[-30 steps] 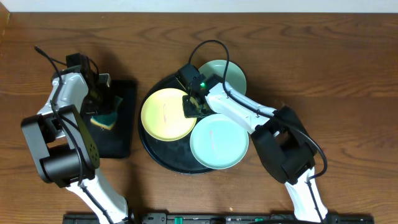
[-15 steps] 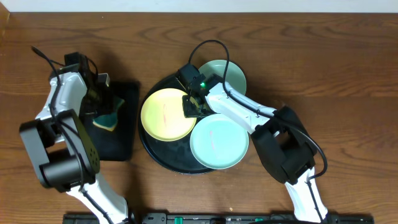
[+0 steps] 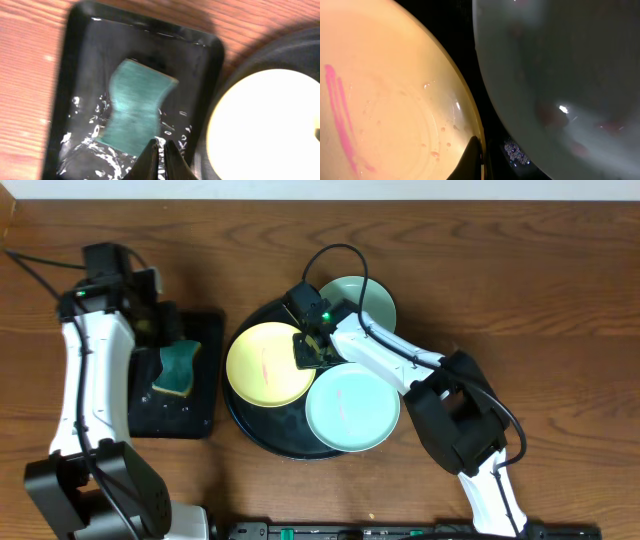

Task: Clean dirty plates on tray and stack at the side

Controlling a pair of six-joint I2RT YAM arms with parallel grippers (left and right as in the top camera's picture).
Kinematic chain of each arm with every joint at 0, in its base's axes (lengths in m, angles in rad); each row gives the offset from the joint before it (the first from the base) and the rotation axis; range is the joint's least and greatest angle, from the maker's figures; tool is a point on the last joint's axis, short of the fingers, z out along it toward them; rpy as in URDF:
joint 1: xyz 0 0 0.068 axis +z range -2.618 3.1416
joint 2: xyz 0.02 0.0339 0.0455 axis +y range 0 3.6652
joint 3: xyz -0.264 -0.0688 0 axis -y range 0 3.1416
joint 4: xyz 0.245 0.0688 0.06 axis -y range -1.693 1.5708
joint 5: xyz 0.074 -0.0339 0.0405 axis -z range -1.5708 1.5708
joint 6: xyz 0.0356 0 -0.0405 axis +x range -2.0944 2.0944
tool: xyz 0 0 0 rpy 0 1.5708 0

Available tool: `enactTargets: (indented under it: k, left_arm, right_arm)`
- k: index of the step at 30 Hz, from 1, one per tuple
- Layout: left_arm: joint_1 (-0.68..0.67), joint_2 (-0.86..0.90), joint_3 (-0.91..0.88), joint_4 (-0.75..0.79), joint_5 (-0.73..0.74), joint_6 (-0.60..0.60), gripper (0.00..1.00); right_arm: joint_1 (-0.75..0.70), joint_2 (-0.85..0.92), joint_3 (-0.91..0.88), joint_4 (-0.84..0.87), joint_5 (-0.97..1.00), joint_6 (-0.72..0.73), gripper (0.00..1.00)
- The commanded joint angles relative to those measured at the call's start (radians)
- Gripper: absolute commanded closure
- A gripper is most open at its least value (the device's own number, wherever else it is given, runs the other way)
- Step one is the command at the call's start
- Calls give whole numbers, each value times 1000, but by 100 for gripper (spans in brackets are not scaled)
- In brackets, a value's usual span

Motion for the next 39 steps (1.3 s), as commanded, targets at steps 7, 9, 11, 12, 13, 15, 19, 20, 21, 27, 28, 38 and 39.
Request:
enactTargets:
  k: [7, 9, 11, 12, 13, 15, 19, 20, 21, 27, 28, 38, 39]
  left_arm:
    - [-151, 15, -31, -7, -183, -126, 90]
    - [-131, 13, -31, 8, -186, -92, 75]
    - [-105, 14, -31, 19, -186, -50, 56]
    - [-89, 14, -31, 20, -185, -27, 48]
    - [-72, 14, -31, 20, -177, 2, 41]
    - [-42, 15, -32, 15, -169, 56, 39]
    - [28, 24, -50, 22, -171, 153, 39]
    - [40, 31, -54, 26, -171, 155, 39]
    - [50, 42, -59, 29, -164, 159, 39]
    - [61, 150, -62, 42, -10, 270, 40]
    - [61, 171, -62, 45, -10, 270, 40]
    - [65, 330, -62, 50, -29, 270, 38]
    - [67, 339, -62, 52, -35, 270, 37]
  right_arm:
    - [0, 37, 3, -9, -3, -24, 99]
    - [0, 37, 3, -8, -3, -24, 99]
    - [0, 37, 3, -7, -3, -24, 99]
    - [0, 37, 3, -7, -3, -24, 99]
    - [0, 37, 3, -7, -3, -24, 99]
    - [0, 37, 3, -7, -3, -24, 98]
    - [0, 37, 3, -2, -3, -24, 97]
    - [0, 37, 3, -1, -3, -24, 97]
    - [0, 37, 3, -1, -3, -24, 97]
    - [0, 37, 3, -1, -3, -24, 96]
    - [0, 37, 3, -2, -3, -26, 96]
    - [0, 37, 3, -5, -2, -32, 96]
    - [0, 37, 3, -5, -2, -32, 95]
